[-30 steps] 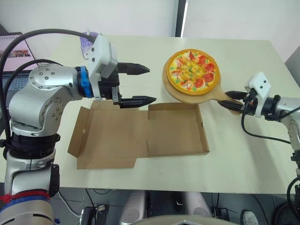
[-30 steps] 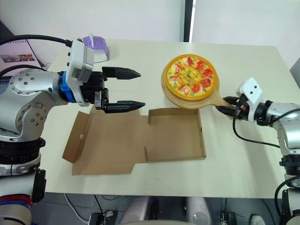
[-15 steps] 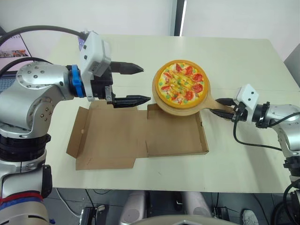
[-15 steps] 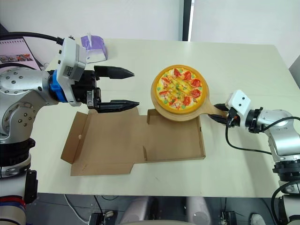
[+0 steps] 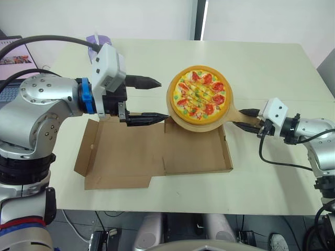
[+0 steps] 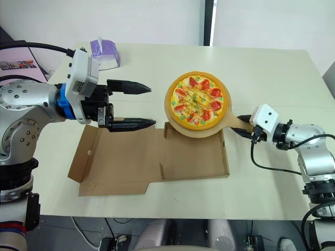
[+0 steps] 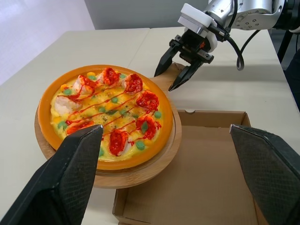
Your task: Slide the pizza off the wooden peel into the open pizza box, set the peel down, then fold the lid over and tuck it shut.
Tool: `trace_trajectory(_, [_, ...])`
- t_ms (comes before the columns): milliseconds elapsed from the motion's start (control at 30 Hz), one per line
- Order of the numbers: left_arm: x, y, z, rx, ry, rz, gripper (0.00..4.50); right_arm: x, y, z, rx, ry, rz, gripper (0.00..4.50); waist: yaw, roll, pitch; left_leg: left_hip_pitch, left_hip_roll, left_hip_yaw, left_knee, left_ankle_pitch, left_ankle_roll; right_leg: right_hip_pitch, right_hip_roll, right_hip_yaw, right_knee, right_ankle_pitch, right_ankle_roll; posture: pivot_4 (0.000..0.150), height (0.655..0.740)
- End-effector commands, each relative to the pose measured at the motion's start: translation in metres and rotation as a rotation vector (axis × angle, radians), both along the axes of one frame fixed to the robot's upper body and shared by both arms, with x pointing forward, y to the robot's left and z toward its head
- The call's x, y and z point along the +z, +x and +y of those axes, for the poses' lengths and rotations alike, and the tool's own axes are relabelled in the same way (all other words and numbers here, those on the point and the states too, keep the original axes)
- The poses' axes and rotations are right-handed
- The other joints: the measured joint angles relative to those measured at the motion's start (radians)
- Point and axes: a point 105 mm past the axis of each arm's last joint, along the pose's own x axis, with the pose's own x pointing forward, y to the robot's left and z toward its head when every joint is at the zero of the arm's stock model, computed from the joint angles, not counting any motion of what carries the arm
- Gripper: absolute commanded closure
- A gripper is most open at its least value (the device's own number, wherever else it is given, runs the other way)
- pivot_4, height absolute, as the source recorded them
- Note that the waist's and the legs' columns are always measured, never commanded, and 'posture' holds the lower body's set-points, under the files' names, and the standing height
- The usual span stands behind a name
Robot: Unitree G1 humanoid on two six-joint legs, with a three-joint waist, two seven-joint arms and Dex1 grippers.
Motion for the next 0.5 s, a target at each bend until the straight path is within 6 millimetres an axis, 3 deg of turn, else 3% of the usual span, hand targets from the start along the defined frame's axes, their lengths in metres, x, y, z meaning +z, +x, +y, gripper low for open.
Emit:
trace_trajectory(33, [0.0112, -0.0026, 0.0034, 0.004, -0.004, -0.047, 0.00, 0.0285, -0.0006, 0.0015, 0.025, 0.038, -0.122, 2.92, 0.000, 0.000, 0.000, 0.000, 0.000, 0.000, 0.000, 0.000, 0.000, 0.000, 0.000, 0.000, 0.000, 0.000, 0.000, 0.150, 0.7400])
trace_trajectory(500, [0.0116, -0.0038, -0.0004, -0.012, -0.004, -0.047, 0.00, 0.0255, -0.0009, -0.0051, 0.019, 0.021, -0.173, 2.92, 0.000, 0.000, 0.000, 0.000, 0.000, 0.000, 0.000, 0.000, 0.000, 0.000, 0.000, 0.000, 0.001, 0.000, 0.000, 0.150, 0.7400])
